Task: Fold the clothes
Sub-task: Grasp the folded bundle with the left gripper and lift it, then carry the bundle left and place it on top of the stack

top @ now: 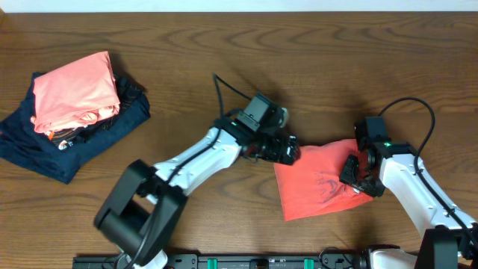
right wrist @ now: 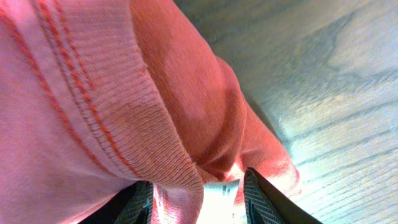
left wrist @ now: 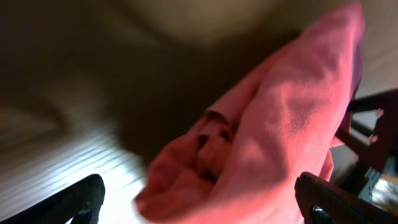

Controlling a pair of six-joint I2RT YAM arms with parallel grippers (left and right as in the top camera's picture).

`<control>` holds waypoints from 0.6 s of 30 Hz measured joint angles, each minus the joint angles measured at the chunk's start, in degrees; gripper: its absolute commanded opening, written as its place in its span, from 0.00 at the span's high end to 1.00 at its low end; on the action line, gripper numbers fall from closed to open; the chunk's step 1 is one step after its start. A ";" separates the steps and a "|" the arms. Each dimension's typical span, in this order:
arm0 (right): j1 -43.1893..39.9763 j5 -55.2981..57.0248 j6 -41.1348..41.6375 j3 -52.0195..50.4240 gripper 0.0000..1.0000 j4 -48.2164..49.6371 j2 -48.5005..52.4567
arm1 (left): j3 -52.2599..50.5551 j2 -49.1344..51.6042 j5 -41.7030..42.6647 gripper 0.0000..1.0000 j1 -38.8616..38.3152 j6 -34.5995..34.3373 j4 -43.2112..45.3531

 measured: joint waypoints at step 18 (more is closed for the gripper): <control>-3.37 1.16 -3.48 7.93 0.53 -9.66 -0.09 | 0.68 -0.17 -5.95 0.94 3.45 6.99 -9.75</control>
